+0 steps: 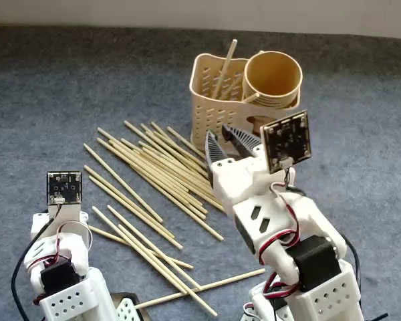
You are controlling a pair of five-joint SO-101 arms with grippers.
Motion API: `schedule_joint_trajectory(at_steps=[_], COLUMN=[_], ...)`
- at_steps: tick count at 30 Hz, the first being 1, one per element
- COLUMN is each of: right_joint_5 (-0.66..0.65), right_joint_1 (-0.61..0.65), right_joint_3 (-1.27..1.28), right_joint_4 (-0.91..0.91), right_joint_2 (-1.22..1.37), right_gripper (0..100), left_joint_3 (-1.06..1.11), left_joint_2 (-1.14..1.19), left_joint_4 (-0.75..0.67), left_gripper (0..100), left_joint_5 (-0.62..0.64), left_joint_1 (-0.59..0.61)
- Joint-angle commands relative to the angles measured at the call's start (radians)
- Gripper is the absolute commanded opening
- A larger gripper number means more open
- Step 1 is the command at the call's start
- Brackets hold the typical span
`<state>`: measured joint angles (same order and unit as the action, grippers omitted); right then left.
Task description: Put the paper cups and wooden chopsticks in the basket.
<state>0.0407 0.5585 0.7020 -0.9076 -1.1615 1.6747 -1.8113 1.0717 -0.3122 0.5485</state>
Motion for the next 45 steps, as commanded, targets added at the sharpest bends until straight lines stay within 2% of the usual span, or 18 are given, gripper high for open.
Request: schedule_joint_trajectory(at_steps=[1,4,7,14,30,37,45], right_joint_5=[-0.014,-0.017,-0.077,-0.101,-0.104,-0.104,-0.104], right_joint_1=[0.105,0.177,0.228,0.245,0.242,0.236,0.163], right_joint_3=[0.064,0.162,0.263,0.39,0.246,0.157,0.113], right_joint_4=[-0.001,0.045,0.108,0.173,0.171,0.171,0.171], right_joint_2=[-0.015,-0.013,-0.013,0.143,0.719,0.843,0.914], right_gripper=[9.4,9.4,9.4,9.4,9.1,9.1,9.1], left_joint_3=[0.021,0.021,0.021,0.021,0.021,0.021,0.021], left_joint_2=[-0.013,-0.013,-0.013,-0.013,-0.013,-0.013,-0.013], left_joint_4=[0.003,0.003,0.003,0.005,0.005,0.005,0.005], left_gripper=[1,1,1,1,1,1,1], left_joint_5=[-0.008,-0.008,-0.008,-0.008,-0.008,-0.008,-0.008], left_joint_1=[0.008,0.008,0.008,0.008,0.008,0.008,0.008])
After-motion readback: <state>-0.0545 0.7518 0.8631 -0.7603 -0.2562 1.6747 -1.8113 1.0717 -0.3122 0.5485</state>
